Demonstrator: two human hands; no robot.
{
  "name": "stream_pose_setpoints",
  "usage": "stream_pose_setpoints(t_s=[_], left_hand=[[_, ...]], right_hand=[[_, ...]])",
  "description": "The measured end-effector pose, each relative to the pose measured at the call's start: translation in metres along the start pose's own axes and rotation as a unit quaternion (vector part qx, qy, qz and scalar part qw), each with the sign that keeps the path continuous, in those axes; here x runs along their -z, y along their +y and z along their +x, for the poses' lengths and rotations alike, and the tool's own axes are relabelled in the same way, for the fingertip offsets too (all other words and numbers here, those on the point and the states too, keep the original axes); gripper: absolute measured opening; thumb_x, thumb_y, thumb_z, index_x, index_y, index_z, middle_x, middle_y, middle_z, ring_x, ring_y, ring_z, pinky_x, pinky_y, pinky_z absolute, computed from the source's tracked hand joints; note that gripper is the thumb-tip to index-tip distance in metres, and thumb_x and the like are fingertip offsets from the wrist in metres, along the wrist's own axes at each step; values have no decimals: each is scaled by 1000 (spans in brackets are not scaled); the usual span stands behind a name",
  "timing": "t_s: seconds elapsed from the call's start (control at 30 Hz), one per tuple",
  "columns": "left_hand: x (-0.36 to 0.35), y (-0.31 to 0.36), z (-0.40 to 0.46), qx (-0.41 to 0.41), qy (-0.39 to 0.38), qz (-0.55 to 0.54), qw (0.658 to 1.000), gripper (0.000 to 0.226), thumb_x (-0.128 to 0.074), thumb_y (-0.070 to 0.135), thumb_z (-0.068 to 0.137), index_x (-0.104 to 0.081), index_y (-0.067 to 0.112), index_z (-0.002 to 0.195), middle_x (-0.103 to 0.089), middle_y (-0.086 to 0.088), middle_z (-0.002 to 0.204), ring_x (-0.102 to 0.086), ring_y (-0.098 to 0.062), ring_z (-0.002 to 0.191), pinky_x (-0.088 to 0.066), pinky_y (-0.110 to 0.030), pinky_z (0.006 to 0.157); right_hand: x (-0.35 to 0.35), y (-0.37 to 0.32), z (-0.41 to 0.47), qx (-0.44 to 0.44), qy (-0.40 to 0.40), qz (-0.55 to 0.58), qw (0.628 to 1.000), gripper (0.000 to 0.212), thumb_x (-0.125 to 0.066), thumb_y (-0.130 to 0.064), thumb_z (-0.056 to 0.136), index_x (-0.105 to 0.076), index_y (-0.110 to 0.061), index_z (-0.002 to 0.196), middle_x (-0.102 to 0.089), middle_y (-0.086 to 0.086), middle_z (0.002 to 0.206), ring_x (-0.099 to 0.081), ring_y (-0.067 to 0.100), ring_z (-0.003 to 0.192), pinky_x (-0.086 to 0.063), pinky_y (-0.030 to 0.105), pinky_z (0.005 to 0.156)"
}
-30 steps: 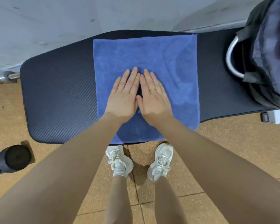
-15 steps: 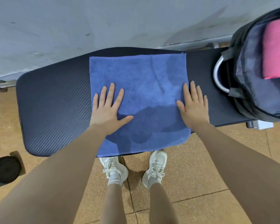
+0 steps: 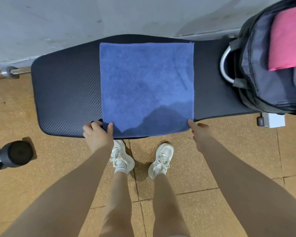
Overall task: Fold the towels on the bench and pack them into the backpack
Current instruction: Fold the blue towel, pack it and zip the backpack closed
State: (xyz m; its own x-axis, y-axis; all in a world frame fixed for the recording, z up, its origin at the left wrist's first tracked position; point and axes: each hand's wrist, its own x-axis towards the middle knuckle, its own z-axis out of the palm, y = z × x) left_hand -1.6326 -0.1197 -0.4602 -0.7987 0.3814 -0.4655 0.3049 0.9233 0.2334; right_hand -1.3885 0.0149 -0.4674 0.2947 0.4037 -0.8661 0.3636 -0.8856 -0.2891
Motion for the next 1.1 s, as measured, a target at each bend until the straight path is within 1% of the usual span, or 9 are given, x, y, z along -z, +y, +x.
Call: stream_pose_setpoints(t_s=[0.1, 0.23, 0.3, 0.37, 0.53, 0.67, 0.83, 1.0, 1.1], left_hand=[[-7, 2, -3, 73, -26, -30, 997, 41, -54, 39, 89, -56, 2, 107, -35, -17, 128, -38, -35, 115, -35, -45, 100], [1, 6, -5, 113, -71, -123, 983, 32, -51, 36, 91, -54, 5, 95, -44, -11, 102, -48, -25, 76, -44, -34, 67], [13, 7, -8, 124, -109, -199, 966, 26, -49, 33, 93, -49, 7, 91, -48, -7, 82, -46, -20, 64, -39, -30, 55], [28, 10, -12, 125, -127, -206, 962, 26, -52, 34, 92, -53, 8, 93, -54, -4, 76, -54, -24, 70, -46, -34, 63], [75, 32, -16, 113, -113, -184, 970, 25, -58, 33, 88, -52, 9, 85, -57, -5, 70, -56, -13, 50, -36, -25, 46], [103, 61, 2, 94, -73, -249, 961, 18, -56, 25, 89, -52, 7, 88, -56, -8, 69, -57, -10, 45, -37, -21, 42], [117, 93, 31, 45, -119, -400, 908, 18, -47, 10, 94, -54, 19, 79, -60, -2, 74, -58, -3, 54, -40, -13, 46], [107, 102, 68, -5, -157, -391, 907, 24, -46, -4, 89, -55, 15, 99, -57, 4, 77, -54, 0, 64, -41, -5, 49], [99, 100, 96, -79, -169, -284, 940, 28, -51, -3, 87, -56, 20, 101, -58, 7, 77, -57, -10, 75, -43, -9, 57]], right_hand=[[-10, 5, -3, -8, -53, 0, 999, 38, -60, -31, 88, -53, -11, 120, -56, 5, 99, -52, 22, 89, -39, 34, 74], [-6, 4, -19, 26, 2, -48, 998, 19, -54, -19, 91, -58, -4, 102, -44, 4, 63, -38, 16, 53, -32, 24, 51], [3, 3, -29, 53, 4, -61, 997, 19, -53, -18, 91, -58, -1, 98, -49, 5, 67, -44, 18, 57, -42, 28, 55], [14, -4, -45, 70, -13, -41, 997, 13, -53, -16, 92, -56, -3, 95, -55, 6, 75, -52, 20, 65, -53, 38, 71], [38, -38, -80, 127, 4, 18, 992, 34, -62, -16, 87, -45, -11, 116, -58, 9, 89, -54, 15, 60, -43, 24, 52], [38, -72, -88, 156, -49, 28, 986, 29, -58, -16, 90, -44, -11, 115, -57, 6, 80, -54, 13, 62, -43, 23, 56], [19, -114, -72, 164, -85, 39, 982, 3, -57, -15, 91, -58, -12, 92, -60, 5, 88, -58, 12, 67, -50, 21, 68], [2, -150, -39, 146, -116, 53, 981, 11, -59, -22, 91, -58, -13, 96, -65, 4, 95, -63, 15, 89, -50, 28, 83], [-8, -166, -21, 180, -102, -30, 978, 11, -58, -8, 88, -58, -13, 98, -61, 3, 87, -60, 11, 74, -50, 18, 63]])
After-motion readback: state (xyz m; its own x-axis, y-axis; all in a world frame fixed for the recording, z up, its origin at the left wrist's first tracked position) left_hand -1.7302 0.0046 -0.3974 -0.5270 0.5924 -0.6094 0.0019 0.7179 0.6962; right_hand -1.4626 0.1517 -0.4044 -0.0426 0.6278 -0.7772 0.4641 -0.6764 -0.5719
